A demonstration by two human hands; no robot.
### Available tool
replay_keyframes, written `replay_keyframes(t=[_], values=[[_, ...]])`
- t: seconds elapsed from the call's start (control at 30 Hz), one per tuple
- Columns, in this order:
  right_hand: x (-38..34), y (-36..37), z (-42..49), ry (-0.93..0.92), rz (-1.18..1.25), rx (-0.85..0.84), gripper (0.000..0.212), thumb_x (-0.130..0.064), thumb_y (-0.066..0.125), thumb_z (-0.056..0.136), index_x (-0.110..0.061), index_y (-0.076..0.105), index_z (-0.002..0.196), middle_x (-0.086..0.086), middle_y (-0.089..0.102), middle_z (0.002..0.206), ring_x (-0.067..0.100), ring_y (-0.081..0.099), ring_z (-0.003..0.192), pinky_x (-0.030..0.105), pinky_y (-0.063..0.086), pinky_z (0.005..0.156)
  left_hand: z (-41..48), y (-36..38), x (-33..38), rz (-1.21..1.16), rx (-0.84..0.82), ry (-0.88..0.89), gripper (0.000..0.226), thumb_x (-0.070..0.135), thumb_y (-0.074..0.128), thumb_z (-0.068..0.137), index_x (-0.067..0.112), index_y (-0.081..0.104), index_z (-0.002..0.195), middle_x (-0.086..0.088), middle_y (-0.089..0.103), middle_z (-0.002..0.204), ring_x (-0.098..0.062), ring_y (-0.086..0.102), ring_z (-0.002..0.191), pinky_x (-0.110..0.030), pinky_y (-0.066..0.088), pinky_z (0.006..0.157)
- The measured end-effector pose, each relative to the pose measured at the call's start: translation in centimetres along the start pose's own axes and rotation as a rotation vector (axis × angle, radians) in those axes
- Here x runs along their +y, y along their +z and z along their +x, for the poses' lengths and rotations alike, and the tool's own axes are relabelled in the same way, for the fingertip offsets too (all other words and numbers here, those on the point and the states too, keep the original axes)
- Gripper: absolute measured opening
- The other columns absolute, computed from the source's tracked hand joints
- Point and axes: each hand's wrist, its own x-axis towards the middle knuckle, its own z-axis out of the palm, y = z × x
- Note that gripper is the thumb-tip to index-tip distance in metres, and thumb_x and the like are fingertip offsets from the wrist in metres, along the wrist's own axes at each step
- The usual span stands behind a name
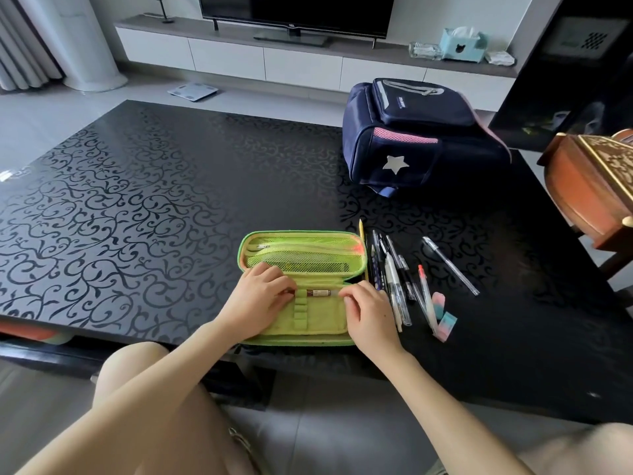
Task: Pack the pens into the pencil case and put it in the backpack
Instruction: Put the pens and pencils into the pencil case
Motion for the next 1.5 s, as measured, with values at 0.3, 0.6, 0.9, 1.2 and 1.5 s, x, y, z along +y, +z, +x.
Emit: replay_keyframes(t=[0.3, 0.6, 0.9, 1.2, 1.5], values=[[-1.5, -1.2, 2.9, 0.326, -0.224, 0.193, 0.013, -0.007, 0.054, 0.088, -0.007, 0.064, 0.098, 0.006, 0.066, 0.092, 0.027, 0.064, 0.081, 0.029, 0.041, 0.062, -1.9, -0.9, -1.3, 0.008, 0.094, -0.162, 0.009, 0.019, 0.072, 0.077, 0.018, 0.071, 0.087, 0.000, 0.058, 0.077, -0.024, 0.049, 0.072, -0.029, 0.039, 0.065], [-1.0, -1.3, 5.9, 0.558, -0.620, -0.266, 0.017, -0.018, 0.049, 0.094, -0.009, 0.062, 0.100, 0.004, 0.067, 0.096, 0.025, 0.065, 0.089, 0.027, 0.038, 0.060, -1.3, -1.2, -1.0, -0.026, 0.075, -0.189, 0.013, 0.028, 0.072, 0.076, 0.020, 0.071, 0.087, 0.003, 0.057, 0.077, -0.022, 0.049, 0.076, -0.034, 0.046, 0.066], [-1.2, -1.7, 6.1, 0.439, -0.611, -0.265, 0.017, -0.015, 0.044, 0.094, -0.008, 0.056, 0.105, 0.008, 0.067, 0.099, 0.028, 0.065, 0.091, 0.028, 0.037, 0.061, -1.3, -2.3, -1.1, -0.067, 0.211, -0.319, 0.017, 0.026, 0.059, 0.086, 0.015, 0.070, 0.090, 0.000, 0.064, 0.085, -0.024, 0.054, 0.086, -0.031, 0.040, 0.074], [-1.4, -1.1, 9.7, 0.453, -0.405, -0.456, 0.019, -0.027, 0.058, 0.088, -0.009, 0.053, 0.086, 0.008, 0.062, 0.093, 0.028, 0.056, 0.079, 0.029, 0.040, 0.061, -1.1, -2.4, -0.5, -0.062, 0.202, -0.284, 0.013, 0.022, 0.060, 0.085, 0.014, 0.071, 0.086, -0.001, 0.064, 0.084, -0.026, 0.055, 0.084, -0.033, 0.044, 0.071], [-4.4, -3.9, 7.8, 0.370, 0.046, -0.139, 0.036, -0.017, 0.055, 0.090, -0.012, 0.046, 0.055, -0.004, 0.043, 0.047, 0.006, 0.041, 0.037, 0.018, 0.030, 0.040, 1.0, -4.0, 2.5, -0.339, 0.140, -0.448, 0.026, 0.029, 0.050, 0.094, 0.015, 0.065, 0.109, 0.006, 0.064, 0.100, -0.015, 0.058, 0.092, -0.030, 0.048, 0.081]])
